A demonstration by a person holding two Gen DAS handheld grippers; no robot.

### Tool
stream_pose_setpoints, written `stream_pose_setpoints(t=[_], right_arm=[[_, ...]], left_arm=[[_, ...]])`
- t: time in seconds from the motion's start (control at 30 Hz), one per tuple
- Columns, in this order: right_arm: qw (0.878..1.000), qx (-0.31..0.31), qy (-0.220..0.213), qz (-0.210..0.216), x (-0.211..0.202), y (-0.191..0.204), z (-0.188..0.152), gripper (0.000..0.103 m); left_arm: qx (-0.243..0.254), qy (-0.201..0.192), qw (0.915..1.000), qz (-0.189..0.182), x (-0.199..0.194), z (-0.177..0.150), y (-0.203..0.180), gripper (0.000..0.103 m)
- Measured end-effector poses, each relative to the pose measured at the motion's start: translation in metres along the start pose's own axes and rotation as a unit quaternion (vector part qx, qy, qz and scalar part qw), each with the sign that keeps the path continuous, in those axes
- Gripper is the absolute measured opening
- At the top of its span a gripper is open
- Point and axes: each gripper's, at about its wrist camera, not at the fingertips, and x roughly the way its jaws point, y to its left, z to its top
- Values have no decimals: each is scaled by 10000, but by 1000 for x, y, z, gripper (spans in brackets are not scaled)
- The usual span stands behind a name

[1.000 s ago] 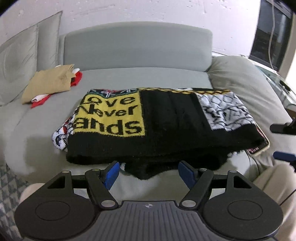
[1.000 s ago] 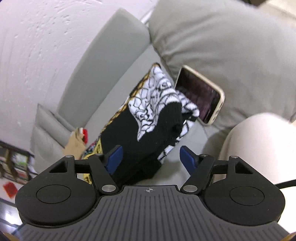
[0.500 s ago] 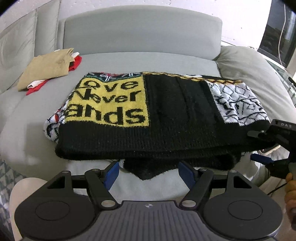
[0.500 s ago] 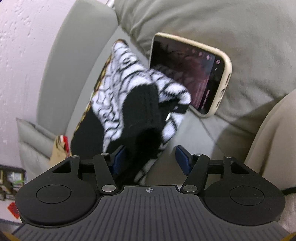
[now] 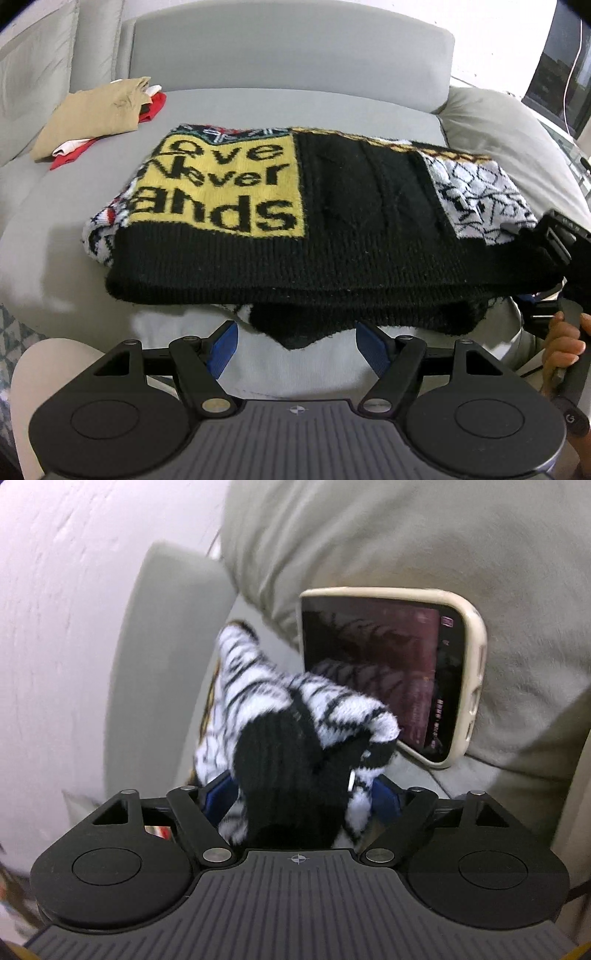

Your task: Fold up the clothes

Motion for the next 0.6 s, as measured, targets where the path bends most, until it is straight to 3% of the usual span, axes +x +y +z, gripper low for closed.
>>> stream_pose_setpoints(t=[0.07,0.13,0.27,0.37,0.47,0.6], right_arm=[[10000,82,-19,-22,-2,-1,1,57],[10000,41,22,-55,-4,3,2,47],[9947,-812,-80,-625,-9,42,2,39],[9763,-1820,-292,-1131,-13,85,-11,34],[9485,-2790,-615,-1367,-16,137,-30,30],[8759,-4512,-1120,-1292,-9,213,-91,26]], left_arm=[[-116,-32,9999,3,-1,0,9,72],[-248,-88,9997,-25,-4,0,19,72],[-526,-271,9982,-63,-12,-3,43,72],[-880,-406,9953,-81,-20,-5,70,72],[-1197,-651,9907,-39,-33,-6,99,72],[-1574,-988,9824,200,-50,-7,141,72]])
